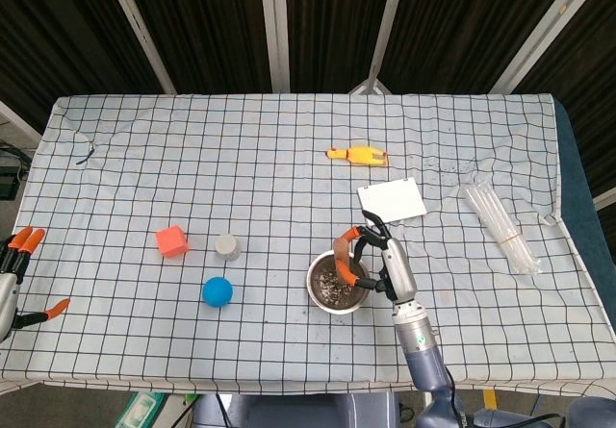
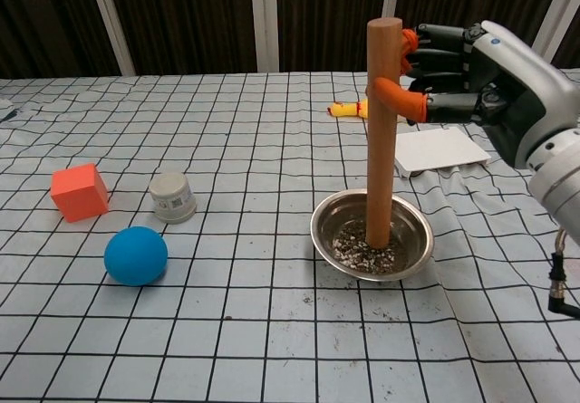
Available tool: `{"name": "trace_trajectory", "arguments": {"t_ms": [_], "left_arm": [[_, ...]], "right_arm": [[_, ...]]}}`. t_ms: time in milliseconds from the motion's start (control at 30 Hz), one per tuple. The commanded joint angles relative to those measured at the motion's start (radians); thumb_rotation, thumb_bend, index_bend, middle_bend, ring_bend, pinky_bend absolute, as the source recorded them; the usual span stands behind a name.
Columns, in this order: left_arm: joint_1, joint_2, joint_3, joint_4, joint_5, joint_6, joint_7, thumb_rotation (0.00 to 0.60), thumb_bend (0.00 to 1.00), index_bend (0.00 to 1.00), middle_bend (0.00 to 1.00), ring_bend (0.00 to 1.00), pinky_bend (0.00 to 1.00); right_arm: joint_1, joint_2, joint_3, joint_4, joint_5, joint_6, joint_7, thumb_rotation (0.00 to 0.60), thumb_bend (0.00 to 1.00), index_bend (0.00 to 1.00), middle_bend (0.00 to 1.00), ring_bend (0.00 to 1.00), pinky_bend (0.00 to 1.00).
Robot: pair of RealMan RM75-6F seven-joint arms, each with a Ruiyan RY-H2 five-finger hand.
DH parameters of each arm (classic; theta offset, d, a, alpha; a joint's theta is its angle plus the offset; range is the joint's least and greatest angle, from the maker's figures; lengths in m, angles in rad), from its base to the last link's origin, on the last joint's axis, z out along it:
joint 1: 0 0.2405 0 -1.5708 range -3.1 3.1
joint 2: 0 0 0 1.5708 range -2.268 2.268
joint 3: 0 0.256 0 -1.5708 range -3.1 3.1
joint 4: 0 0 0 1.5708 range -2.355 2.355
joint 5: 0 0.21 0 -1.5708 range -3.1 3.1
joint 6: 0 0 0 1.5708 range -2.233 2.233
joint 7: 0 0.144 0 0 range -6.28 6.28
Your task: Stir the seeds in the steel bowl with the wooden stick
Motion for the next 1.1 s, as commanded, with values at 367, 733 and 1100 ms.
{"name": "trace_trajectory", "arguments": {"t_ms": [367, 733, 1100], "left_arm": [[0.0, 0.001, 0.001, -0.003, 0.002, 0.0, 0.001, 0.6, 0.0, 0.0, 0.0, 0.0, 0.0], [0.002, 0.002, 0.002, -0.005, 0.004, 0.004, -0.001, 0.6, 0.0, 0.0, 0.0, 0.0, 0.0], [0.002, 0.001, 0.002, -0.006, 0.007, 0.008, 0.003, 0.6, 0.0, 0.0, 0.0, 0.0, 0.0]], "right_arm": [[-0.004, -0.024, -0.008, 0.038, -0.017, 0.011, 0.017, 0.6, 0.49, 0.78, 0.63, 0.67, 0.12], [0.001, 0.041, 0.02, -0.061, -0.056, 0.035, -0.023, 0.6, 0.49, 0.78, 0.63, 0.67, 0.12], [-0.031, 0.339, 0.096, -0.13, -0.02, 0.021, -0.173, 0.6, 0.49, 0.78, 0.63, 0.67, 0.12]]}}
